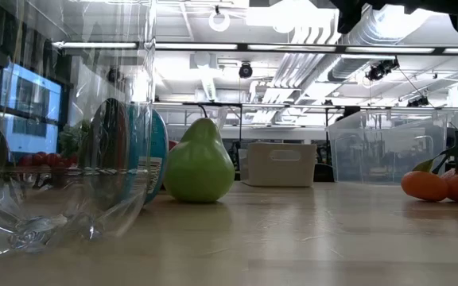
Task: Pick & Place Food Item
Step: Put the transparent bottle into the left transparent bin
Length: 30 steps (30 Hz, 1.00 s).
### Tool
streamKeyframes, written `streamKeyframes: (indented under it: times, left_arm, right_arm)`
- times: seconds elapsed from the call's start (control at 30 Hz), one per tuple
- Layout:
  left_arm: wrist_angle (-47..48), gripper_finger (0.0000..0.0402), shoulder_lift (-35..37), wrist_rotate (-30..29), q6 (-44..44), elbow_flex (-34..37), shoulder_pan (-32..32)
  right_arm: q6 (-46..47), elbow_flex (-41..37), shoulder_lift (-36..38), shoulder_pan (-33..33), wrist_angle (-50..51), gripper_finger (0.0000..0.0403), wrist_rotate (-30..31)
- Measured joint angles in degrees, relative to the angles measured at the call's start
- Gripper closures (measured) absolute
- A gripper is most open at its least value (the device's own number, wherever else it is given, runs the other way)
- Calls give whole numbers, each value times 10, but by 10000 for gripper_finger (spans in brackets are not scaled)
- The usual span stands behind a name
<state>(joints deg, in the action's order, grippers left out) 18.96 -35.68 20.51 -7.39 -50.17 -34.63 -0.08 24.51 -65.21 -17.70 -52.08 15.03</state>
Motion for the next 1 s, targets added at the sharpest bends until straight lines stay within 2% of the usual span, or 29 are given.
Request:
streamKeyframes:
  times: [0.33, 0.43, 0.57, 0.73, 1.0]
  left_arm:
    - [0, 153, 10, -9, 1, 0, 0]
    - [0, 133, 12, -10, -32, 0, 0]
    - [4, 126, 12, -3, -102, 0, 0]
    - [27, 125, 6, -3, -131, 0, 0]
    - [64, 126, -6, -33, -66, 0, 0]
  right_arm:
    - [1, 0, 0, 25, 17, 252, -2]
    - [2, 0, 0, 25, 11, 252, -2]
    - [3, 0, 0, 25, 9, 252, -2]
    - [3, 0, -8, 25, 15, 252, -2]
    - [7, 1, -9, 25, 43, 252, -2]
